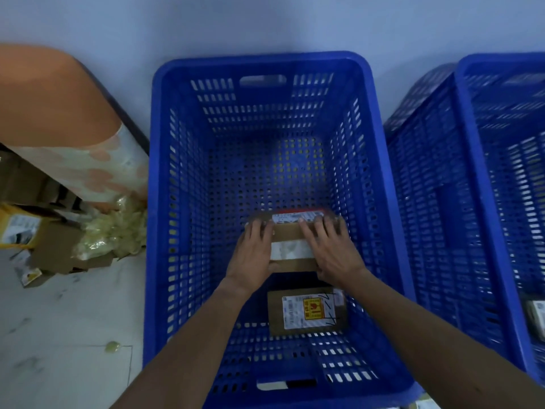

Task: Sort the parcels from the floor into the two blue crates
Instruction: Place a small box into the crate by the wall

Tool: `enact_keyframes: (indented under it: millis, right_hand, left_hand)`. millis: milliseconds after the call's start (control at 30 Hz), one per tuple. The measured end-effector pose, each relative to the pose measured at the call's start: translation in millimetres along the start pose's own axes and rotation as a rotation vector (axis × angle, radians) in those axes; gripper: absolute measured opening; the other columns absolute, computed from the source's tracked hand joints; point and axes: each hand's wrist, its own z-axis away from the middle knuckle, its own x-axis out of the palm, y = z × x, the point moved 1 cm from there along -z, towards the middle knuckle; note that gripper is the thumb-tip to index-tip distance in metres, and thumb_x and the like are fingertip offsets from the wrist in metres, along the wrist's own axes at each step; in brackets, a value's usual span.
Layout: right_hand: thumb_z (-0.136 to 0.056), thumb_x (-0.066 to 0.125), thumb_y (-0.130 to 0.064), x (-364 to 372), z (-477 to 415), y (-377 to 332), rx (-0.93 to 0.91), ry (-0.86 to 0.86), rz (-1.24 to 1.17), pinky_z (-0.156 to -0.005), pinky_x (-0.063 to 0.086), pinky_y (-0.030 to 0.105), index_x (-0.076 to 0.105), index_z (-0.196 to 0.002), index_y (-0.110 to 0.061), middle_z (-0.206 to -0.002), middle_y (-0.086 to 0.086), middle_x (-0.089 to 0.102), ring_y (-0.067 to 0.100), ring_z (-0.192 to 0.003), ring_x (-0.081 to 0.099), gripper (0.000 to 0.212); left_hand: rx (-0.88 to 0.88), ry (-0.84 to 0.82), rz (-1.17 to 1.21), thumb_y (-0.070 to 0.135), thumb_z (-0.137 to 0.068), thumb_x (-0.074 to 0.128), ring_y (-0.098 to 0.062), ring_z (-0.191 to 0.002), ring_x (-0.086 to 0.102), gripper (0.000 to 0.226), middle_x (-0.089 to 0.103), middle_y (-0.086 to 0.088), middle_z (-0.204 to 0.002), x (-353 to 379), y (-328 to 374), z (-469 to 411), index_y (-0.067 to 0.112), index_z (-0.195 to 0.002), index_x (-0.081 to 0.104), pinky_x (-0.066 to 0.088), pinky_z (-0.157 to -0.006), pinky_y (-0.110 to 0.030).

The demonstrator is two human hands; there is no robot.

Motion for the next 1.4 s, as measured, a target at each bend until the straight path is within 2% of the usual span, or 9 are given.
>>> enact_keyframes:
  millis: [167,400,500,600,700,800,1000,1233,1400]
  right_hand:
    - [-0.072,0.074,-0.060,11,6,-2,0.043,-0.078,-0.132,-0.111,0.027,0.060,-0.011,-0.155,-0.016,-0.150,0.018,0.014,0.038,-0.139,0.019,0.126]
    - [-0.095,0.038,-0.065,4,14,-3,0.377,-0.023,-0.686,-0.106,0.040,0.047,0.029,-0.148,-0.010,-0.150,0.018,0.021,0.034,-0.136,0.028,0.077]
    - [-0.094,0.036,-0.068,6,15,-10,0.487,-0.083,-0.818,-0.107,0.037,0.046,0.023,-0.150,-0.008,-0.145,0.020,0.027,0.036,-0.133,0.033,0.084]
    - [-0.093,0.036,-0.069,7,13,-7,0.584,-0.096,-0.990,-0.108,0.034,0.045,0.011,-0.155,-0.013,-0.144,0.022,0.029,0.037,-0.134,0.032,0.087]
    - [-0.097,0.040,-0.060,7,13,-7,0.587,-0.080,-0.998,-0.106,0.035,0.044,0.006,-0.156,-0.016,-0.142,0.022,0.031,0.037,-0.130,0.035,0.081]
    - [-0.095,0.049,-0.057,8,16,-11,0.591,-0.074,-0.972,-0.104,0.038,0.042,0.005,-0.155,-0.015,-0.142,0.021,0.029,0.036,-0.130,0.036,0.086]
    - [-0.085,0.067,-0.052,11,20,-14,0.554,0.004,-0.915,-0.088,0.046,0.039,0.023,-0.146,-0.013,-0.132,0.014,0.031,0.030,-0.120,0.041,0.084]
    - [-0.080,0.074,-0.046,32,28,-26,0.566,-0.071,-0.884,-0.090,0.048,0.042,0.013,-0.149,-0.017,-0.135,0.016,0.026,0.033,-0.119,0.042,0.097]
    - [-0.083,0.072,-0.049,45,30,-36,0.585,-0.219,-0.843,-0.101,0.043,0.048,-0.010,-0.155,-0.022,-0.150,0.025,0.010,0.042,-0.131,0.032,0.112]
  left_hand:
    - [-0.126,-0.031,0.139,0.030,-0.089,0.073,-0.027,-0.132,0.037,0.065,0.019,-0.012,-0.148,0,6,-11,0.016,-0.141,0.037,0.049,-0.096,-0.034]
    - [-0.390,0.001,0.405,0.043,-0.086,0.075,-0.027,-0.098,0.062,0.051,0.036,-0.010,-0.135,6,13,-2,0.017,-0.121,0.048,0.052,-0.080,-0.033]
    - [-0.499,0.019,0.561,0.049,-0.092,0.065,-0.026,-0.105,0.060,0.052,0.051,-0.008,-0.127,9,16,2,0.015,-0.127,0.049,0.050,-0.084,-0.035]
    - [-0.574,0.053,0.666,0.033,-0.101,0.053,-0.028,-0.100,0.062,0.031,0.063,-0.012,-0.119,8,13,-2,0.011,-0.123,0.050,0.052,-0.077,-0.037]
    - [-0.573,0.066,0.668,0.024,-0.099,0.056,-0.028,-0.099,0.063,0.028,0.062,-0.012,-0.119,8,10,-1,0.012,-0.123,0.049,0.054,-0.077,-0.039]
    - [-0.565,0.076,0.696,0.022,-0.096,0.061,-0.027,-0.107,0.059,0.038,0.056,-0.011,-0.128,12,7,4,0.013,-0.130,0.047,0.053,-0.090,-0.044]
    - [-0.558,0.097,0.714,0.016,-0.093,0.067,-0.027,-0.121,0.052,0.062,0.044,-0.010,-0.140,18,1,16,0.013,-0.147,0.036,0.046,-0.104,-0.040]
    - [-0.551,-0.073,0.618,0.020,-0.095,0.062,-0.031,-0.114,0.052,0.058,0.041,-0.010,-0.133,36,0,20,0.014,-0.146,0.035,0.046,-0.095,-0.037]
    - [-0.487,-0.187,0.559,0.023,-0.095,0.063,-0.030,-0.111,0.054,0.062,0.037,-0.011,-0.135,49,10,28,0.010,-0.147,0.031,0.045,-0.087,-0.031]
